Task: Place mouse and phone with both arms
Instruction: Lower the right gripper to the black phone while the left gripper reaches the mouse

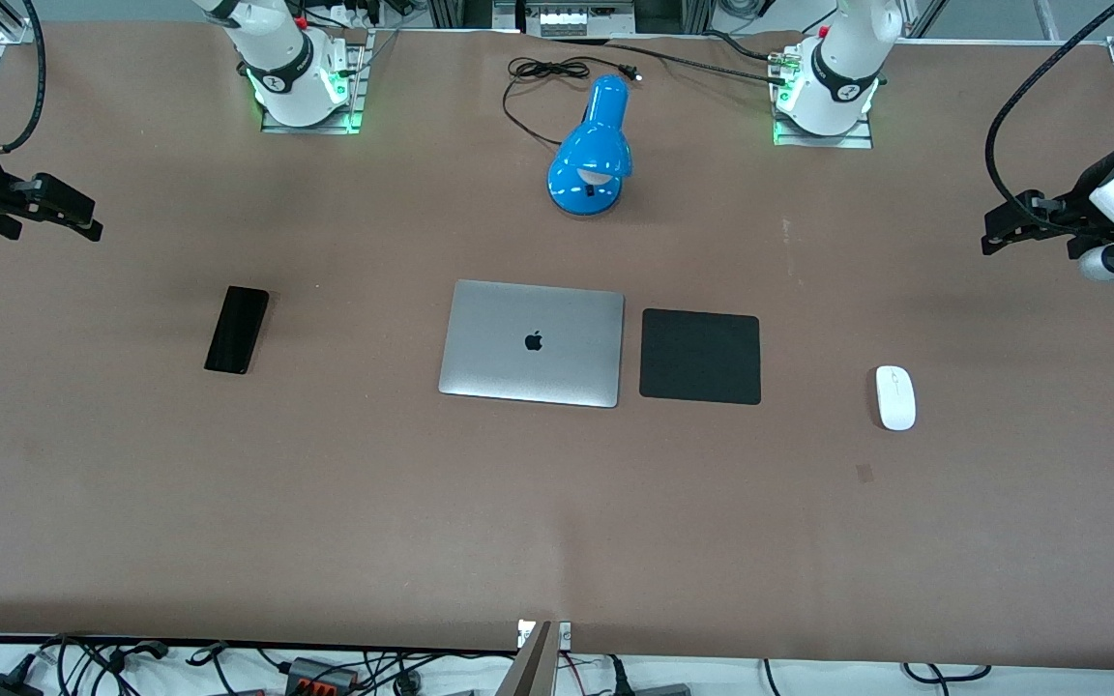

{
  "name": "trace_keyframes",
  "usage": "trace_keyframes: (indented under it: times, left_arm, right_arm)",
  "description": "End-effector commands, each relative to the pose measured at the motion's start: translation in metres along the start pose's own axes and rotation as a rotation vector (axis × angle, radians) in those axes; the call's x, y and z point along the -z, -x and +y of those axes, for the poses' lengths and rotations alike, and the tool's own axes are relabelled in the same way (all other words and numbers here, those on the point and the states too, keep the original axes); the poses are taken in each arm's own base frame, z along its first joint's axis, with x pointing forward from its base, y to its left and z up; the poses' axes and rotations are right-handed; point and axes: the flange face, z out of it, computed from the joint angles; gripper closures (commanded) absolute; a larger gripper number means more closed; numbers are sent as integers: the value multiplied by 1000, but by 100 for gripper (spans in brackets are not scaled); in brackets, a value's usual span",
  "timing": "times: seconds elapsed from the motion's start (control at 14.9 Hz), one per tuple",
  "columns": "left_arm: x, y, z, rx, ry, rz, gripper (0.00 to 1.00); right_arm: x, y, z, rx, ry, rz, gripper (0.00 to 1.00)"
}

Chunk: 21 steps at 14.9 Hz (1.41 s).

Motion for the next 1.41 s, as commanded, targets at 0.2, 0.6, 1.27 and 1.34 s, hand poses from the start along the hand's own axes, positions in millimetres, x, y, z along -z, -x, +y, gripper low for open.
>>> trace_keyframes:
  times: [0.2,0.6,1.27,1.34]
  left_arm:
    - [7,3,1,7,1,7,0]
    - [1,5,1,10,3,-37,0]
    - [-89,-39,7,-27,-30,-172,0]
    - [-111,-42,5,-33,-44,-158,0]
  right_arm:
    - [4,2,0,7,-3,-5,0]
    - [-4,-1,1,4,-4,-22,0]
    - [-127,-46,-13,18,-5,-227,0]
    - [-144,-51,-14,20,-4,-240,0]
